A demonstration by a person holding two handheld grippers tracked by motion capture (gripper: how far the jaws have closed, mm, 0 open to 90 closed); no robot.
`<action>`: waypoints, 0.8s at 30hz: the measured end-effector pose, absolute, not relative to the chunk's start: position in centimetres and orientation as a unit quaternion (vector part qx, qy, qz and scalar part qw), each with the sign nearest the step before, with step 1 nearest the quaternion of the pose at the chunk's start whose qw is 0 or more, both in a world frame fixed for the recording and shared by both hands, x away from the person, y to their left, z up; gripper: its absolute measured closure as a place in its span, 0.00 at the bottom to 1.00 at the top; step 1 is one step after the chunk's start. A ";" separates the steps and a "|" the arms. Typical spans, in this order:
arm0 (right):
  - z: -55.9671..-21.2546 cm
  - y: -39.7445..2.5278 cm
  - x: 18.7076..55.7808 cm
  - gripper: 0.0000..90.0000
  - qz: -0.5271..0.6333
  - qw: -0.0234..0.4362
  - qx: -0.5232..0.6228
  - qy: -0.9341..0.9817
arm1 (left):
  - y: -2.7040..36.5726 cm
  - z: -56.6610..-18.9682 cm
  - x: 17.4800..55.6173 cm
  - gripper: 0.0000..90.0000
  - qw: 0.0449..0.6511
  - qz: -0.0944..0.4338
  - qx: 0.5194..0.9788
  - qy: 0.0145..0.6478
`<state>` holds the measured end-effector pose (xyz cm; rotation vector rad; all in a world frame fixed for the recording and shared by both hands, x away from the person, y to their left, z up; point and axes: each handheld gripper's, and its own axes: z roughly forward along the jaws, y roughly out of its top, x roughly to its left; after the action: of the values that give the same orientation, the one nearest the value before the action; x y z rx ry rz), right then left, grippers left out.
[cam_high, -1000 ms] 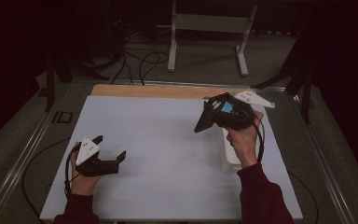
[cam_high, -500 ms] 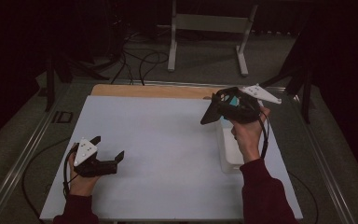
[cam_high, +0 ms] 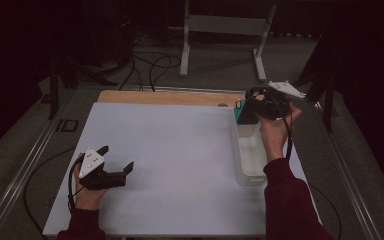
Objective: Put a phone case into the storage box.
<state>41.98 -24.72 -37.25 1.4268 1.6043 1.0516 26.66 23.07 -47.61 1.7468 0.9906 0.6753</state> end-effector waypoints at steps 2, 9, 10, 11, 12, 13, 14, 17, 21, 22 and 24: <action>-38.7 -24.5 42.9 0.14 0.379 0.348 0.568 0.643 | 23.0 -47.6 26.6 0.00 0.490 0.277 0.719 0.408; -42.3 -24.0 45.6 0.09 0.315 0.303 0.592 0.677 | 22.8 -47.7 26.7 0.00 0.487 0.274 0.724 0.405; -42.3 -24.0 45.6 0.09 0.315 0.303 0.592 0.677 | 22.8 -47.7 26.7 0.00 0.487 0.274 0.724 0.405; -42.5 -24.1 45.7 0.08 0.319 0.298 0.588 0.681 | 22.8 -47.7 26.7 0.00 0.488 0.272 0.724 0.405; -42.4 -24.3 45.6 0.08 0.329 0.299 0.584 0.680 | 22.8 -47.7 26.7 0.00 0.488 0.272 0.724 0.405; -42.4 -24.3 45.6 0.08 0.329 0.299 0.584 0.680 | 22.8 -47.7 26.7 0.00 0.488 0.272 0.724 0.405; -42.2 -24.4 45.5 0.08 0.335 0.305 0.578 0.679 | 22.9 -47.7 26.7 0.00 0.488 0.272 0.723 0.406; -40.9 -24.9 44.6 0.08 0.379 0.320 0.555 0.668 | 22.8 -47.7 26.7 0.00 0.488 0.272 0.723 0.407; -40.1 -24.8 40.7 0.08 0.416 0.320 0.524 0.671 | 22.8 -47.7 26.6 0.00 0.488 0.274 0.721 0.408; -40.1 -24.8 40.7 0.08 0.416 0.320 0.524 0.671 | 22.8 -47.7 26.6 0.00 0.488 0.274 0.721 0.408; -40.8 -24.5 37.5 0.09 0.434 0.312 0.507 0.676 | 22.7 -47.6 26.4 0.00 0.492 0.274 0.720 0.405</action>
<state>37.47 -24.50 -40.80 1.3377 1.7841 1.1437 26.43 22.68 -47.60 1.7478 0.9823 0.6653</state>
